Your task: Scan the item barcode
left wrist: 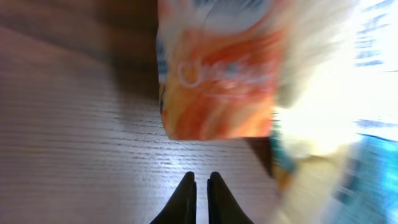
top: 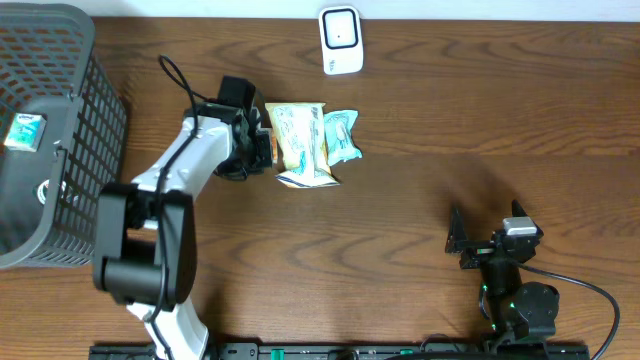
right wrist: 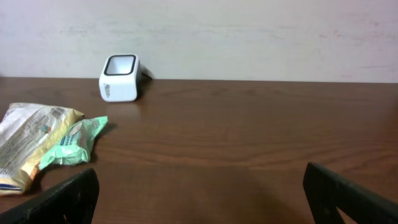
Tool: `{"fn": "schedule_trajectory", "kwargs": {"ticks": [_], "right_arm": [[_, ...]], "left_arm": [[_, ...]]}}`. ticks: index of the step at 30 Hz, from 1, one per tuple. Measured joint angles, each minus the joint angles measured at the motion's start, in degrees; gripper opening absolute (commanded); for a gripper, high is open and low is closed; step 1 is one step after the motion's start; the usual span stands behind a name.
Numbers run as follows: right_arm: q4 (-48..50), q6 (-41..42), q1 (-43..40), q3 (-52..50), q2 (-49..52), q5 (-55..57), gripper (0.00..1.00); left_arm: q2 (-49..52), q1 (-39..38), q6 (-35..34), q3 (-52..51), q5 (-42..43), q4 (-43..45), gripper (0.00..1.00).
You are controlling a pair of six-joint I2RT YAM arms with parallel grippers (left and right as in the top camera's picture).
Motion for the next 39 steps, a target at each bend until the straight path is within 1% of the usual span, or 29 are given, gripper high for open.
{"fn": "schedule_trajectory", "kwargs": {"ticks": [2, 3, 4, 6, 11, 12, 13, 16, 18, 22, 26, 29, 31, 35, 39], "right_arm": [[0.00, 0.00, 0.00, 0.00, 0.00, 0.00, 0.99], [0.00, -0.02, 0.00, 0.00, 0.00, 0.00, 0.99], [0.00, -0.02, 0.00, 0.00, 0.00, 0.00, 0.99], [0.00, 0.00, 0.00, 0.00, 0.00, 0.00, 0.99], [0.00, 0.00, 0.00, 0.00, 0.00, 0.02, 0.99], [0.02, -0.02, 0.00, 0.00, 0.00, 0.00, 0.99], [0.00, 0.00, 0.00, 0.00, 0.00, 0.00, 0.99], [0.00, 0.00, 0.00, 0.00, 0.00, 0.00, 0.99], [0.00, 0.00, 0.00, 0.00, 0.00, 0.02, 0.99], [0.02, 0.00, 0.00, 0.00, 0.00, 0.02, 0.99], [0.00, 0.00, 0.00, 0.00, 0.00, 0.04, 0.99], [0.00, -0.02, 0.00, 0.00, 0.00, 0.04, 0.99], [0.00, 0.00, 0.00, 0.00, 0.00, 0.04, 0.99], [0.00, 0.00, 0.00, 0.00, 0.00, 0.04, 0.99], [0.00, 0.00, 0.00, 0.00, 0.00, 0.04, 0.99]], "left_arm": [[-3.87, 0.00, 0.13, 0.70, -0.04, -0.02, 0.59], [-6.45, 0.00, 0.00, 1.20, -0.09, 0.09, 0.77], [-8.92, 0.00, -0.11, 1.60, -0.42, 0.55, 0.87], [-14.40, 0.00, 0.04, 2.49, -1.64, 1.77, 0.89], [-25.42, 0.81, 0.00, 2.82, -8.72, 7.30, 0.90], [-27.30, 1.44, 0.00, 2.86, -9.84, 8.79, 0.90], [-29.03, 2.34, 0.00, 2.91, -10.78, 10.32, 0.97], [-32.41, 6.34, -0.04, 4.96, -12.52, 13.00, 0.99], [-33.00, 8.72, 0.00, 7.58, -13.25, 13.09, 1.00], [-32.33, 14.23, 0.11, 18.05, -13.46, 11.58, 1.00], [-29.59, 19.02, 0.48, 31.34, -12.90, 7.17, 1.00], [-26.97, 21.90, 1.62, 37.35, -12.87, 6.32, 1.00], [-24.92, 23.76, 2.08, 39.17, -13.14, 6.47, 1.00], [-19.28, 28.37, 2.58, 39.50, -15.54, 6.73, 1.00], [-13.40, 32.28, 3.06, 39.28, -17.25, 4.76, 1.00]]}}
